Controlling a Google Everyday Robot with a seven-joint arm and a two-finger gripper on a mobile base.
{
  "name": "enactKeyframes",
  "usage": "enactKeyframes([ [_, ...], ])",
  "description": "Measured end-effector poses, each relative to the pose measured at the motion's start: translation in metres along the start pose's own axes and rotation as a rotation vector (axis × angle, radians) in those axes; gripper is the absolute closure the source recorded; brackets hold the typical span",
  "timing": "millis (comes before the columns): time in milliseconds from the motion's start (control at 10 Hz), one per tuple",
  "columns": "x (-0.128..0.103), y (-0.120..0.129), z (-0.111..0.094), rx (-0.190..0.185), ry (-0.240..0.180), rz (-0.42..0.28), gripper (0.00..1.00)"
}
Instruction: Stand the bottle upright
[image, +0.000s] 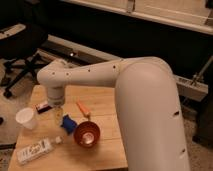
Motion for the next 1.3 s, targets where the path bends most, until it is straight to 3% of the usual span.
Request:
enactKeyframes([
  [100,-0.003,0.007,0.005,-0.009,0.027,0.009,0.2],
  [300,-0.002,0.02,0.014,-0.03,0.128,0.016,0.2],
  [500,-0.012,0.029,0.02,-0.028,0.237,-0.05,0.2],
  [700,-0.031,0.039,0.029,-0.026,0.32,-0.138,0.2],
  [1000,-0.049,0.055,0.046,-0.043,0.386,-0.198,0.2],
  [1300,-0.047,0.067,0.062,-0.06,0.431,-0.194,0.2],
])
